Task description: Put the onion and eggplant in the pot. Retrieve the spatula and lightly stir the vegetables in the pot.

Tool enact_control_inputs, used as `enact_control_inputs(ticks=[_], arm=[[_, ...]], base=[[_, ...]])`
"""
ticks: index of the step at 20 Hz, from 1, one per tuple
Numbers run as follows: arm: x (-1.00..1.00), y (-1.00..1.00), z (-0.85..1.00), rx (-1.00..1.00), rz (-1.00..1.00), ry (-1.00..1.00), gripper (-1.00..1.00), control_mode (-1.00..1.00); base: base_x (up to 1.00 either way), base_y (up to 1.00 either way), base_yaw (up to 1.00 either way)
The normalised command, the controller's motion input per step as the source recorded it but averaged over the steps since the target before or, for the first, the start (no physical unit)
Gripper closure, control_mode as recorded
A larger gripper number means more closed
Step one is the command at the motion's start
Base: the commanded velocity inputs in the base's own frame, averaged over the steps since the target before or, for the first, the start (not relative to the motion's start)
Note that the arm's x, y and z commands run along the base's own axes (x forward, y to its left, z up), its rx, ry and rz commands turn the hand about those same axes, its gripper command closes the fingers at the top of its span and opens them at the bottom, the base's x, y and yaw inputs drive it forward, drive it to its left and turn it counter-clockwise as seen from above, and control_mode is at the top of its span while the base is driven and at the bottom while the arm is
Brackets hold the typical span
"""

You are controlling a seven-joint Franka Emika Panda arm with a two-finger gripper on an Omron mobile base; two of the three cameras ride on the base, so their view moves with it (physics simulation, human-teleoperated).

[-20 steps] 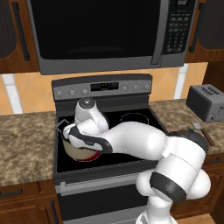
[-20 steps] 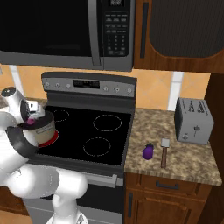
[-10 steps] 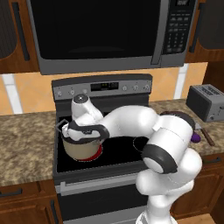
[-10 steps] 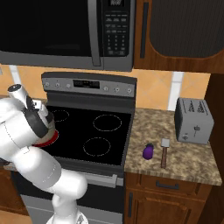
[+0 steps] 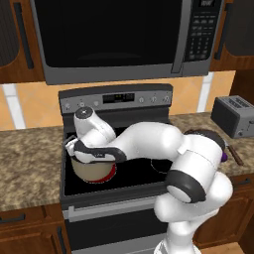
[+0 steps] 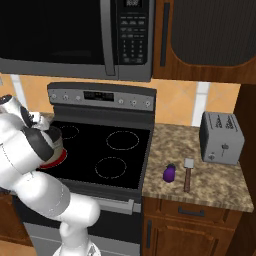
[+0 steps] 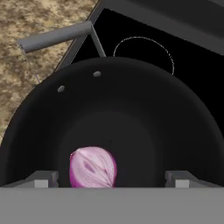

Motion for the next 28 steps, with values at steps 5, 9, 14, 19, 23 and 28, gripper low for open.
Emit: enact_control_inputs(ticks=[5, 9, 14, 19, 23, 28], arm=[[-0.30, -0.11, 0.30, 0.00, 0.00, -0.10, -1.00, -1.00], [-0.94, -0.85, 0.70, 0.07, -0.02, -0.07, -1.00, -1.00], [-0.17, -1.00, 0.39, 0.17, -0.16, 0.07, -1.00, -1.00], [0.00, -1.00, 0.02, 0.07, -0.21, 0.11, -1.00, -1.00], [0.00, -1.00, 0.00, 0.00, -0.24, 0.12, -1.00, -1.00], [0.11, -1.00, -0.07, 0.00, -0.26, 0.16, -1.00, -1.00]], base=[[0.00, 0.00, 0.00], [0.00, 0.00, 0.00], [0.00, 0.00, 0.00], [0.00, 0.00, 0.00], [0.00, 0.00, 0.00], [0.00, 0.00, 0.00]])
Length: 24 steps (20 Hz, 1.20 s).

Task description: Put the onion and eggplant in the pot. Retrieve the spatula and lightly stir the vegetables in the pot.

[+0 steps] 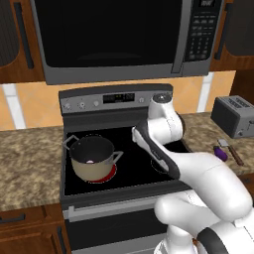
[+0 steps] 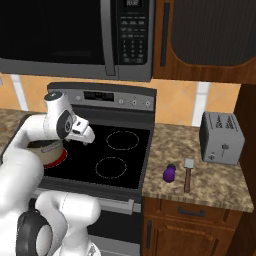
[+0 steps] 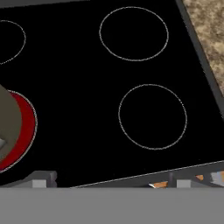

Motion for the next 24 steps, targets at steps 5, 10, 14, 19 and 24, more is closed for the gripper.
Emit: enact_control_inputs(ticks=[5, 10, 14, 19, 24], arm=[[0.26, -1.00, -0.24, 0.00, -0.21, 0.14, -1.00, -1.00], [0.29, -1.00, -0.36, 0.00, -0.06, 0.09, -1.00, -1.00], [0.40, -1.00, -0.48, 0.00, -0.04, 0.09, -1.00, -1.00], [0.11, -1.00, -0.42, 0.00, -0.02, 0.03, -1.00, -1.00], [0.01, -1.00, -0.08, 0.00, 0.00, 0.00, -1.00, -1.00]], base=[[0.00, 0.00, 0.00], [0.00, 0.00, 0.00], [0.00, 0.00, 0.00], [0.00, 0.00, 0.00], [0.00, 0.00, 0.00]])
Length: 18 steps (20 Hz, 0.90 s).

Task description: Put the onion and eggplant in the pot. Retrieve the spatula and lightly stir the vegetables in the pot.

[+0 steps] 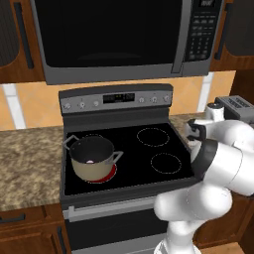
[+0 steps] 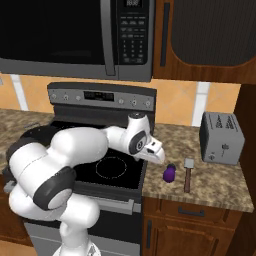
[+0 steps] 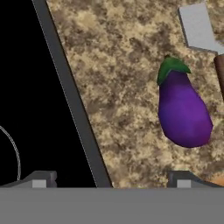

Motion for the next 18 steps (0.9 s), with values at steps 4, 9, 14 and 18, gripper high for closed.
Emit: enact_control_inputs(ticks=[4, 9, 14, 18], arm=[[0.00, -0.96, -0.02, 0.00, 0.00, 0.00, -1.00, -1.00], [-0.01, -0.58, -0.27, 0.00, 0.02, 0.00, -1.00, -1.00], [0.01, -0.27, -0.34, 0.00, 0.09, 0.00, -1.00, -1.00], [0.00, -0.02, -0.30, 0.00, 0.12, 0.00, -1.00, -1.00]], base=[[0.00, 0.00, 0.00], [0.00, 0.00, 0.00], [0.00, 0.00, 0.00], [0.00, 0.00, 0.00]])
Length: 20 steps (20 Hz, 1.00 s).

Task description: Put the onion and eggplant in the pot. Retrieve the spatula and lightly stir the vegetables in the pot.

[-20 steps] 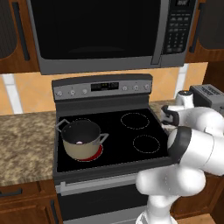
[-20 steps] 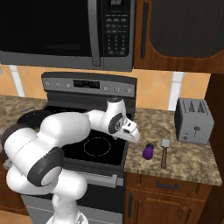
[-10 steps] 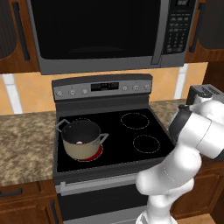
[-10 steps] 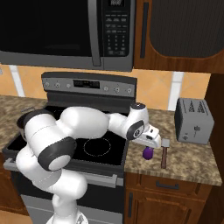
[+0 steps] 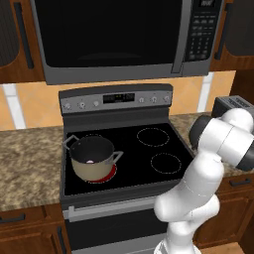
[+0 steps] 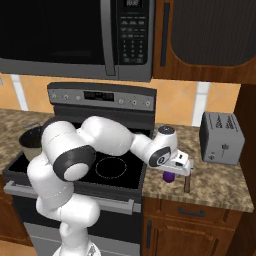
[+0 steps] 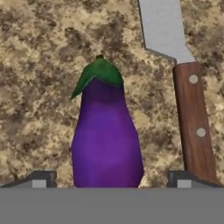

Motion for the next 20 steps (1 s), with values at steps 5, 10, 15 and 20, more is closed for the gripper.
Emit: enact_control_inputs(ticks=[5, 10, 15, 20], arm=[[0.22, -0.01, -0.30, 0.00, 0.12, 0.00, -1.00, -1.00], [0.06, 0.00, -0.13, 0.00, 0.09, 0.00, 1.00, -1.00], [-0.41, 0.02, 0.44, 0.00, 0.02, -0.13, 1.00, -1.00], [-0.28, 0.77, 1.00, 0.00, 0.00, -0.23, 1.00, -1.00]], base=[[0.00, 0.00, 0.00], [0.00, 0.00, 0.00], [0.00, 0.00, 0.00], [0.00, 0.00, 0.00]])
